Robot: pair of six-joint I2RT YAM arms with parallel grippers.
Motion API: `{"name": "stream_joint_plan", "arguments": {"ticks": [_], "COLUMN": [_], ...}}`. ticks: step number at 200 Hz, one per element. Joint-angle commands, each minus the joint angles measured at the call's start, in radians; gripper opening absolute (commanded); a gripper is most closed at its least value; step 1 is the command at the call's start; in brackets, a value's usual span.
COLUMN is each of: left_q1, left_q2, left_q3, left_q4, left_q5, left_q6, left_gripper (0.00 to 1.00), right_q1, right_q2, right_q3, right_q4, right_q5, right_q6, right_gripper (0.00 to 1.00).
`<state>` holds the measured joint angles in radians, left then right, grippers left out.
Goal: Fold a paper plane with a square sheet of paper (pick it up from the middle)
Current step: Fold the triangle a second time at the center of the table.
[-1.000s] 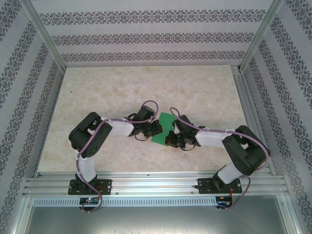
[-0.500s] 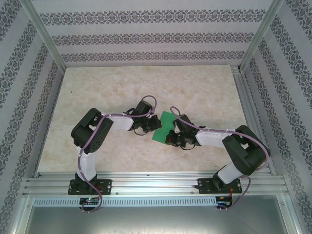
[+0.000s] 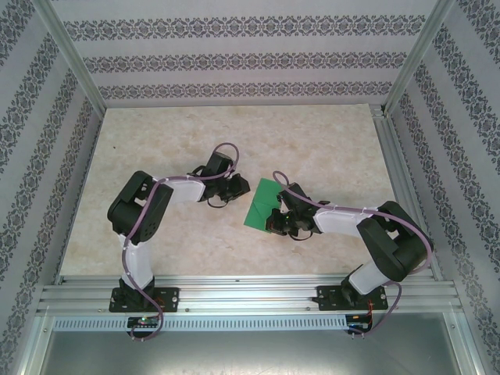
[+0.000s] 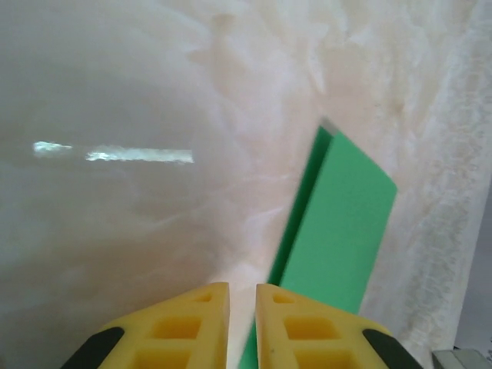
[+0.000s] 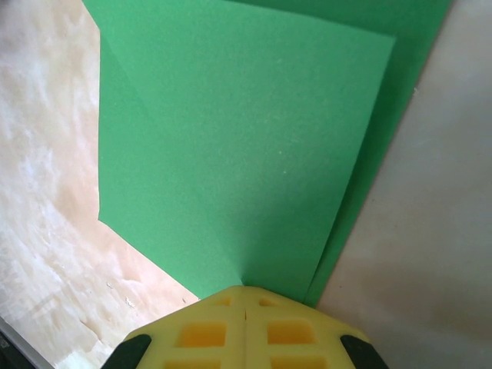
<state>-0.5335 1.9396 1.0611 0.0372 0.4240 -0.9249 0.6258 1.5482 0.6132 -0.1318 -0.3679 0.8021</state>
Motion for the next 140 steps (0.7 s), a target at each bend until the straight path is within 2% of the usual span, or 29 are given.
{"name": "stream_joint_plan", "arguments": {"ticks": [1,73,140], "left_q1": [-0.019,-0.113,-0.118], "left_q2": [-0.082,-0.043,0.055], "left_q3": [0.002,-0.059,-0.068], "left_q4": [0.027,0.118,0.135], "left_q5": [0.064,0.130,0.103], "left_q6": [0.007,-0.074,-0.065], "left_gripper": [0.17,0.13,0.12], "right_q1": [-0.009,-0.015,-0.021], "right_q2": [0.026,0.021,0.018], "right_q3": [-0.008,0.008,0.009], "right_q4": [-0.148,-0.150,-0.138], "right_q5": [0.049,0.052,0.038], "right_q6": [-0.032,-0.039,-0.040], "right_gripper": [0.00,0.00,0.00]}}
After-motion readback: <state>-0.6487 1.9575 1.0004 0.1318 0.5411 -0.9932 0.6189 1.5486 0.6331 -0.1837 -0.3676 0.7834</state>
